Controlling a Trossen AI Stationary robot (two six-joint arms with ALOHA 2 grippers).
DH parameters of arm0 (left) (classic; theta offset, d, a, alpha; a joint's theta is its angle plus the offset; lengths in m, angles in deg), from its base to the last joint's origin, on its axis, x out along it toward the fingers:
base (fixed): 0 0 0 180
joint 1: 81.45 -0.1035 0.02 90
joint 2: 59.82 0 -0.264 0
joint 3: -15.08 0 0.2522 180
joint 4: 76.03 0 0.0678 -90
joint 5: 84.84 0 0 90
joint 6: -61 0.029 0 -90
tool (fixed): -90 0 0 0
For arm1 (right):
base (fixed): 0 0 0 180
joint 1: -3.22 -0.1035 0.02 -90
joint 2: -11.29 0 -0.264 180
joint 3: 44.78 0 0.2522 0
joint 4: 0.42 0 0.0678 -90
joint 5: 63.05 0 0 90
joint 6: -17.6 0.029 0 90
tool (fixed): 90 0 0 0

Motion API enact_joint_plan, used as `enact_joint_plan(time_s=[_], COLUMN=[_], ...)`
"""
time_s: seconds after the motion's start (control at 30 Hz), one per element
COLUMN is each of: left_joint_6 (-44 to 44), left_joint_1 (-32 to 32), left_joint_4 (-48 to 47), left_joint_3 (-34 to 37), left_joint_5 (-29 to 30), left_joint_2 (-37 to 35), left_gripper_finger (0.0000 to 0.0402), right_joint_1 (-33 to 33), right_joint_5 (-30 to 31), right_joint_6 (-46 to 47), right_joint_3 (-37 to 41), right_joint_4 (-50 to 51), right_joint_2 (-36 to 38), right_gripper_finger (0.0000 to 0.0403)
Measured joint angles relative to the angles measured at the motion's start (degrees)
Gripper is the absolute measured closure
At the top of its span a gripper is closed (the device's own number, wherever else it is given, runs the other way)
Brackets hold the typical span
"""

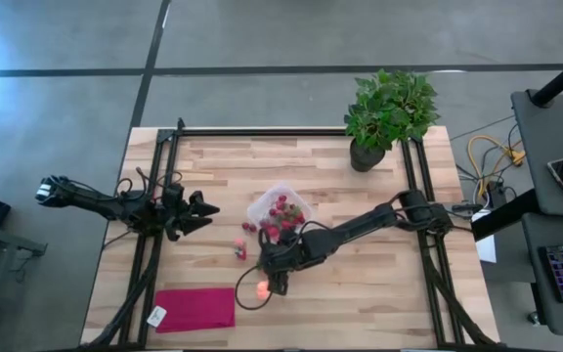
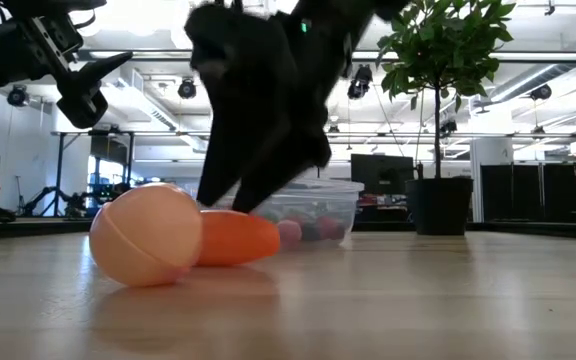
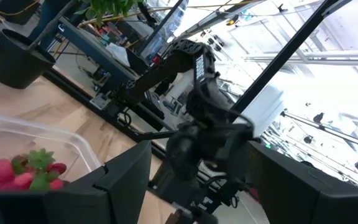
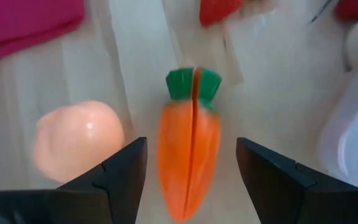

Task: Pick and placing Produce into tupperware
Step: Put the orange carrot into the transparent container, then adjust the transparent container on the table

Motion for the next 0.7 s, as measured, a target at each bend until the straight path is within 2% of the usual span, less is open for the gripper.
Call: enact_joint_plan(time_s=[0.23, 0.4, 0.6, 0.7], left_joint_6=[0.0, 0.3, 0.4, 0.4], left_joint_1=[0.0, 0.0, 0.0, 0.0], left_joint_4=[0.0, 0.0, -0.1, -0.1], left_joint_3=[0.0, 0.0, 0.0, 0.0], left_joint_5=[0.0, 0.0, 0.0, 0.0], left_joint_2=[0.5, 2.2, 4.2, 4.9], left_gripper_finger=[0.0155, 0.0155, 0.0155, 0.0155], right_joint_1=[-0.1, -1.7, -4.7, -5.0], right_joint_5=[3.6, 11.7, 13.4, 14.2], right_joint_6=[1.1, 11.9, 27.3, 29.7], right_joint_3=[-5.6, -8.5, -8.1, -7.9], right_joint_4=[8.7, 18.1, 16.5, 14.5], right_joint_2=[0.2, 0.3, 0.3, 0.2], right_gripper_finger=[0.0172, 0.0172, 0.0172, 0.0172])
